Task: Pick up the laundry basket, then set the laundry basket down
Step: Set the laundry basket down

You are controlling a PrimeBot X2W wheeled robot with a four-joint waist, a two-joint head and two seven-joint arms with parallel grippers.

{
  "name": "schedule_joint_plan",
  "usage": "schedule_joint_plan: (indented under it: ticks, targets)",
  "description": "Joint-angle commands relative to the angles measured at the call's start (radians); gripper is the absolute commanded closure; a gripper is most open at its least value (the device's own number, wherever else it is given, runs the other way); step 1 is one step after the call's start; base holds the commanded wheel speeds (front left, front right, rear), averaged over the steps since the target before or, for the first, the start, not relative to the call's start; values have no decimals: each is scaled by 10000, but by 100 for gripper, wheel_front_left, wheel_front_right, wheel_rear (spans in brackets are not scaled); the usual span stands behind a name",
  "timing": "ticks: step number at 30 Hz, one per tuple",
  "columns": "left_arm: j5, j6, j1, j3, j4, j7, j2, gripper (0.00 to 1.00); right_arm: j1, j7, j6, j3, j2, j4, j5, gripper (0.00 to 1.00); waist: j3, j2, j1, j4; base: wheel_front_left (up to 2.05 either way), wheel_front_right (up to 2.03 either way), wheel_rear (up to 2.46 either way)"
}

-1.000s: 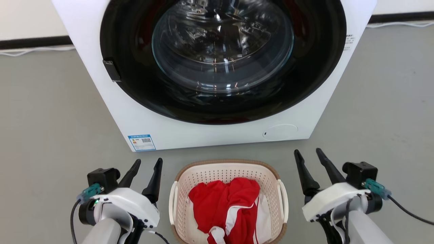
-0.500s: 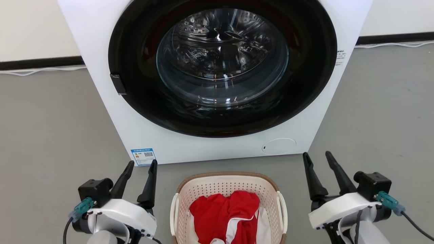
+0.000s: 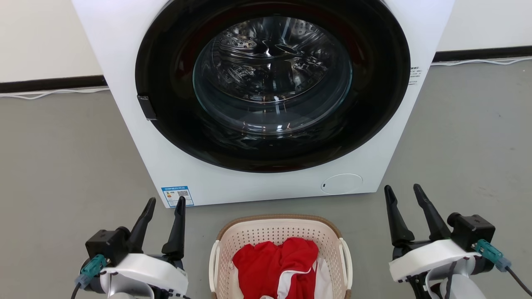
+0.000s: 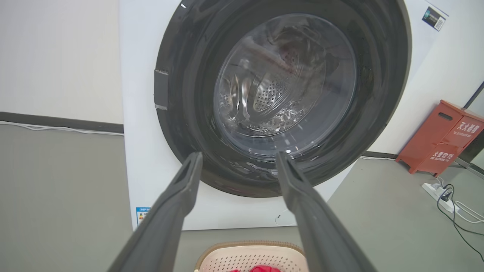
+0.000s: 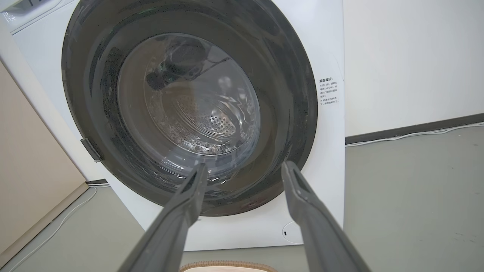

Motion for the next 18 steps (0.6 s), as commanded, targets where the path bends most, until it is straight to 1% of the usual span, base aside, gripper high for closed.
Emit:
schedule_joint_plan:
  ticks: [1, 18]
  targets:
    - [58, -58, -154, 361, -324, -61, 88, 0, -30, -109, 62, 125, 7, -330, -164, 0, 16, 0, 1, -3, 0, 0, 0]
    - [204, -58, -114, 472, -461, -61, -14, 0, -34, -109, 62, -56, 123, -447, -411, 0, 122, 0, 1, -75, 0, 0, 0]
